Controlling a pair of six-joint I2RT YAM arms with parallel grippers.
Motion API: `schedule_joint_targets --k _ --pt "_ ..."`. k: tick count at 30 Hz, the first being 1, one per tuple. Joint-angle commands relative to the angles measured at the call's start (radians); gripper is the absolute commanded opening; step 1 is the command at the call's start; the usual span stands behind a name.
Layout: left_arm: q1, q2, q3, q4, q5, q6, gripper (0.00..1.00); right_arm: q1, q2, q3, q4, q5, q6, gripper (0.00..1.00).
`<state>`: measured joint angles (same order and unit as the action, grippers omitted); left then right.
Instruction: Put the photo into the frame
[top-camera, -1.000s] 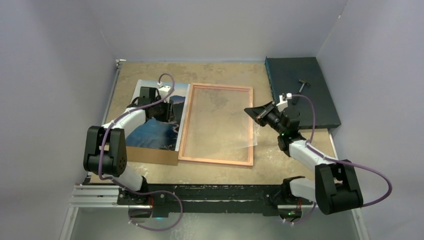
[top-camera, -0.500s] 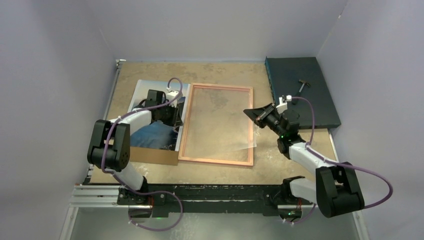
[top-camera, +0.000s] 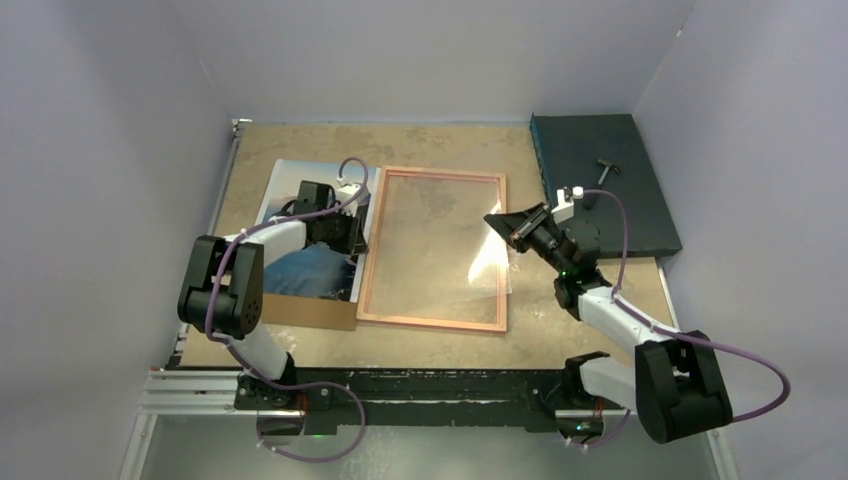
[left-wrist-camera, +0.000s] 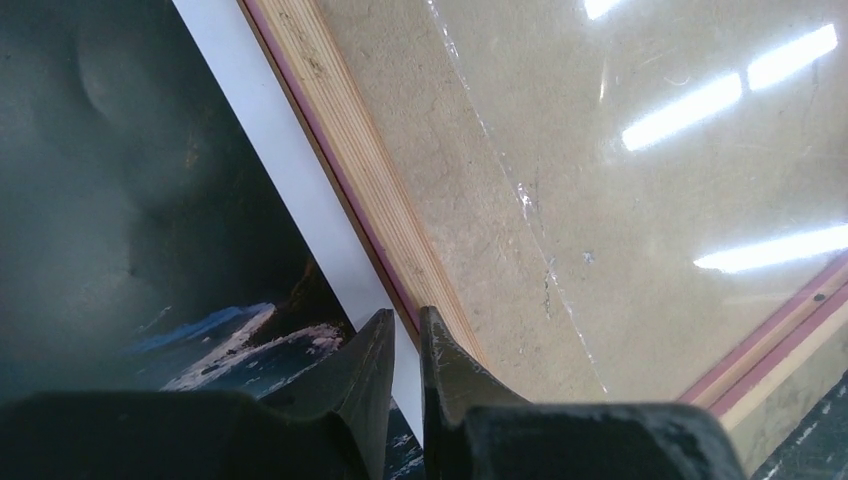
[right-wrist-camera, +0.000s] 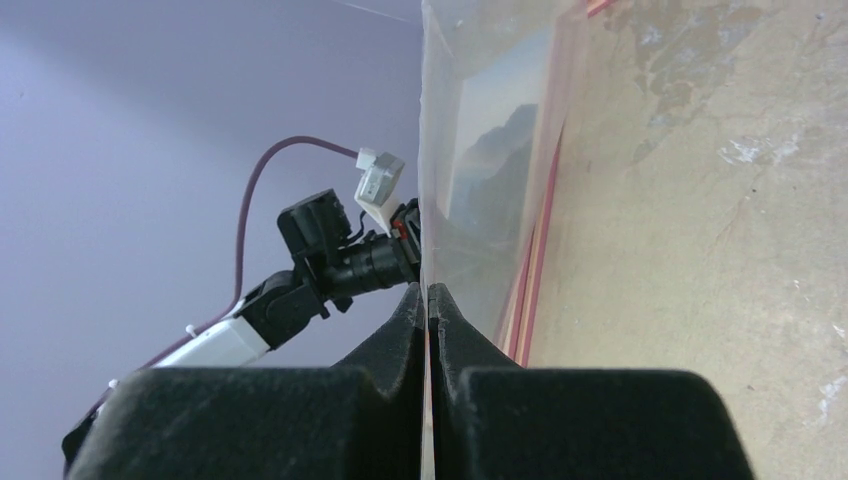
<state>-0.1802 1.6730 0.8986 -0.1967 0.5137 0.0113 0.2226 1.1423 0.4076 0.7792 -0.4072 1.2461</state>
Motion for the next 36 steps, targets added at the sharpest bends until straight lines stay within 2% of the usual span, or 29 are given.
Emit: schedule_joint_targets --k 1,16,36 --pt "-0.007 -0.001 -0.019 0.029 0.031 -0.004 0.13 0.013 -0.02 0.051 0.126 0.018 -0.01 0.0" --pt "-0.007 -0.007 -0.025 0.031 0.022 -0.005 0.0 0.048 0.19 -0.029 0.333 0.076 -0.024 0.0" --pt "-0.03 -0.013 -0.03 0.029 0.021 0.003 0.0 0.096 0.265 -0.091 0.402 0.139 0.002 0.0"
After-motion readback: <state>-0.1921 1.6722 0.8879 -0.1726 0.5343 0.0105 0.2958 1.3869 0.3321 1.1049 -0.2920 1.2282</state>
